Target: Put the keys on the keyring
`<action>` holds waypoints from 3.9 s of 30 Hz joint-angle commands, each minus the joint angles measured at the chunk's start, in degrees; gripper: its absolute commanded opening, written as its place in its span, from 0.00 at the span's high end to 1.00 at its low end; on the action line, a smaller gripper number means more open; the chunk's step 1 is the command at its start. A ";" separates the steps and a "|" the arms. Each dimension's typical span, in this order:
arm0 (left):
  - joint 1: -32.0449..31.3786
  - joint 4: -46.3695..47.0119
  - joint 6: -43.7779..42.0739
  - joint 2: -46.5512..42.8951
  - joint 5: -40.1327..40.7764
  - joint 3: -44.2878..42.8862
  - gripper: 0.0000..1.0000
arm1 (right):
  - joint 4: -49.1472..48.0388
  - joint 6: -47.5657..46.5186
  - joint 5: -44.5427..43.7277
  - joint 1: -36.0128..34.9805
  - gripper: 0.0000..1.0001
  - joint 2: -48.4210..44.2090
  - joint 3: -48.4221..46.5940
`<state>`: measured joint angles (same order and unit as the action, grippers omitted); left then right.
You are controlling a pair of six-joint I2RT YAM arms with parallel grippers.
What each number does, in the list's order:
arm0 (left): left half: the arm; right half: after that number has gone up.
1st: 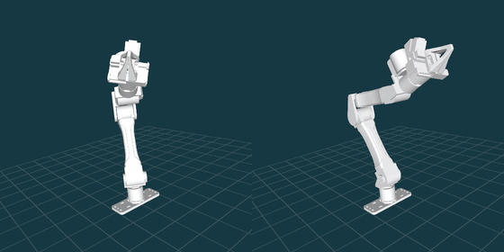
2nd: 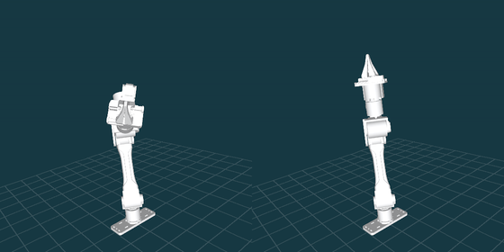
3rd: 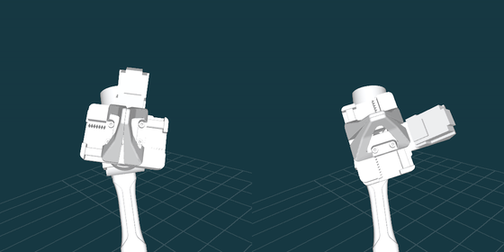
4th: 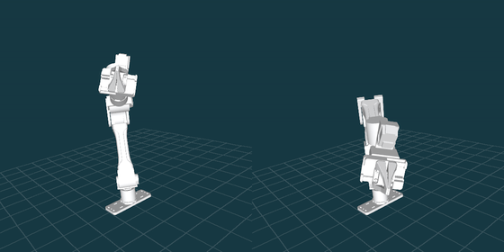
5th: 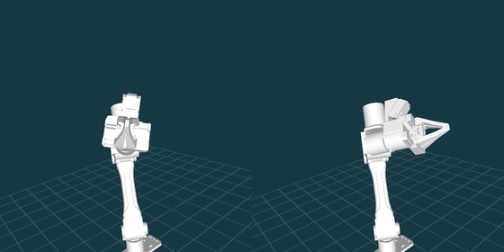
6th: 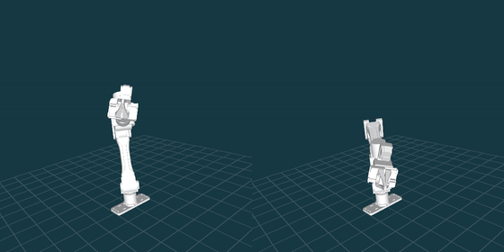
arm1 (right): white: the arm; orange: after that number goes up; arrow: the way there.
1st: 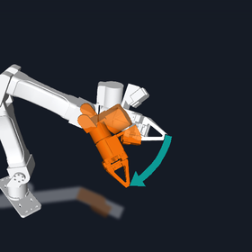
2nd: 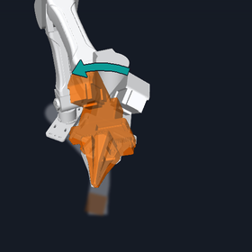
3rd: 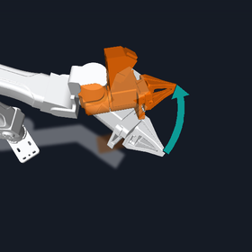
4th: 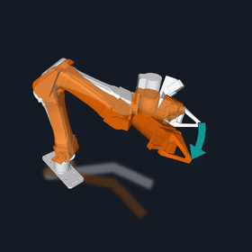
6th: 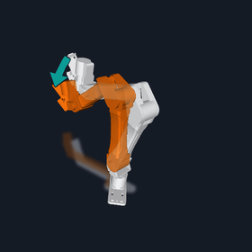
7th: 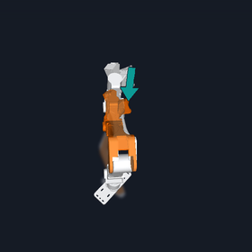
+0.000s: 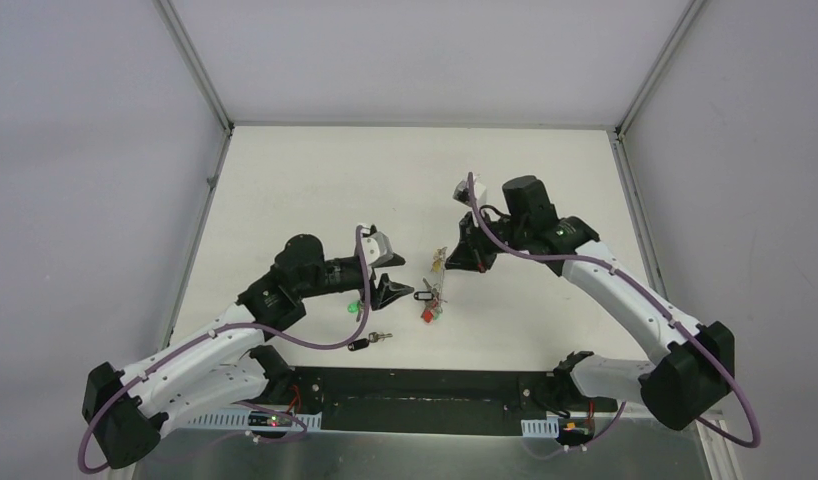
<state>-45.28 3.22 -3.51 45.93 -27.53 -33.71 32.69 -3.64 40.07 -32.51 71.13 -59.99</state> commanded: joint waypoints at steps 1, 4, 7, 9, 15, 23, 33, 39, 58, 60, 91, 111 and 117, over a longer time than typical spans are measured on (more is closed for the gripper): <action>0.34 3.50 -7.46 2.31 -6.38 -3.80 0.41 | -8.82 -5.87 6.27 -0.88 1.00 -5.85 2.73; 0.28 4.24 -8.61 4.51 -8.82 -5.38 0.45 | -9.95 -10.10 9.43 -1.48 1.00 -8.07 4.61; 0.22 5.29 -8.83 7.12 -10.38 -7.37 0.46 | -8.37 -13.80 11.33 -1.83 1.00 -8.70 4.89; 0.20 5.64 -9.00 9.48 -11.37 -8.63 0.49 | -7.06 -15.59 12.53 -1.97 1.00 -8.66 4.63; -0.44 5.49 -8.70 15.48 -15.87 -12.40 0.58 | -6.85 -16.00 12.48 -2.49 1.00 -8.66 4.27; -1.32 4.69 -9.32 19.19 -17.71 -13.99 0.62 | -6.41 -16.66 12.40 -2.86 1.00 -8.82 3.84; -1.83 2.33 -10.64 20.60 -17.28 -14.86 0.85 | -6.15 -16.28 12.24 -3.08 1.00 -8.22 2.84; -1.90 -1.20 -12.05 20.54 -15.87 -15.89 1.00 | -6.14 -15.75 12.10 -3.25 1.00 -8.32 2.29; -1.92 39.89 0.92 5.28 -9.78 6.07 1.00 | -22.12 -1.01 8.11 -3.24 0.30 -22.12 10.59; -1.91 43.86 1.00 5.45 -11.11 7.40 1.00 | -25.30 -1.77 9.05 -3.21 0.31 -24.50 13.18; -2.01 63.14 6.34 10.36 -16.61 10.14 1.00 | -42.87 -6.60 8.31 -10.42 0.98 -23.10 20.91; -1.99 13.71 -3.70 2.31 -16.60 -2.77 0.45 | 7.07 -19.44 0.71 -10.62 1.00 -12.78 -3.11; -2.01 10.80 -1.00 4.43 -16.83 -4.65 0.57 | 14.73 -18.87 -1.98 -10.73 1.00 -9.09 -8.67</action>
<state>-46.57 18.37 -5.28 49.19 -43.81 -34.72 41.08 -21.39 40.10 -42.87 60.71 -63.40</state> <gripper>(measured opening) 0.461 0.009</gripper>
